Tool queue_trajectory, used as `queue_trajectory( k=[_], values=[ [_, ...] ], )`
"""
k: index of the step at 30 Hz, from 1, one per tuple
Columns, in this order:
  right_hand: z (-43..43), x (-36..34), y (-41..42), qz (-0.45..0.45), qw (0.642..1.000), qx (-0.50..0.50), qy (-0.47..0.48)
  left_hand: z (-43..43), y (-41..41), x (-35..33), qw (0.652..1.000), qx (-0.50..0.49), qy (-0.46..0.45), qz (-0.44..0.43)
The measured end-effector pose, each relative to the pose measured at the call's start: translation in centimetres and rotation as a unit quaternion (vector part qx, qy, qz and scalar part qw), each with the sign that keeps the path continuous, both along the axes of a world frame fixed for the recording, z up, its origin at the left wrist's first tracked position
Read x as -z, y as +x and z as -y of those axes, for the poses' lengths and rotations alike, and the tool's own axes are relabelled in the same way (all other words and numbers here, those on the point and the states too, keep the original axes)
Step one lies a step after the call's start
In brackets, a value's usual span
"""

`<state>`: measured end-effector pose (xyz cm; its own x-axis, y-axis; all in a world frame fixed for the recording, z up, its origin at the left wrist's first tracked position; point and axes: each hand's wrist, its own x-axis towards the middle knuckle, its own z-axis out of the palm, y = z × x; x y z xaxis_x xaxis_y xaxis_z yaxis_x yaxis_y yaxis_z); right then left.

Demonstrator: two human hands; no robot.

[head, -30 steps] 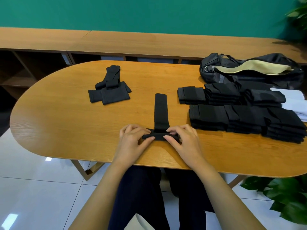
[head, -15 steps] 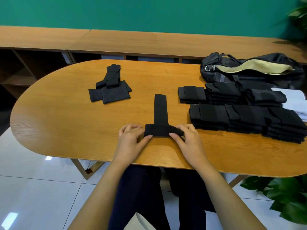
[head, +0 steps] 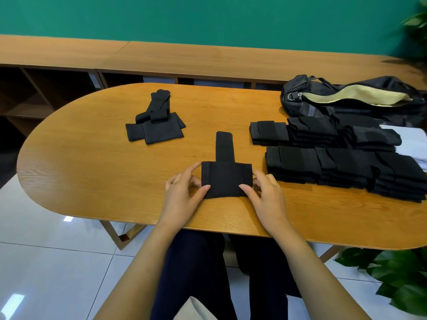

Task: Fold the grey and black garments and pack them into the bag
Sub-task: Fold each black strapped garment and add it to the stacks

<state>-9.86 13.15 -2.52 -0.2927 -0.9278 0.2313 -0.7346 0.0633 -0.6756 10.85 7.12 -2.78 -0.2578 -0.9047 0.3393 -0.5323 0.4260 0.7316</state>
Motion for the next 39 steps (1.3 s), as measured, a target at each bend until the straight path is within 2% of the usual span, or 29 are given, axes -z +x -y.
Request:
queue_trajectory(
  k=[12,18,21,29,36,39],
  values=[
    [-0.19,-0.30,0.41,-0.026,0.998,0.029,-0.055,-0.09,-0.12,-0.19,1.000,0.009,-0.003,0.025],
    [-0.12,0.13,0.33,-0.115,0.990,-0.002,-0.080,-0.05,0.06,-0.19,0.998,0.028,-0.027,0.056],
    [-0.12,0.18,0.31,-0.156,0.987,-0.023,-0.044,-0.05,0.04,-0.33,0.996,0.060,-0.019,0.066],
    [-0.11,0.13,0.31,-0.150,0.988,-0.027,-0.024,-0.02,0.01,0.07,0.990,0.083,-0.023,0.110],
    [-0.21,-0.13,0.31,-0.166,0.981,-0.095,-0.031,-0.02,0.04,0.00,0.994,0.065,-0.024,0.083],
    [-0.19,-0.06,0.29,-0.174,0.980,-0.090,-0.045,-0.02,0.07,0.02,0.995,0.067,-0.022,0.073]
  ],
)
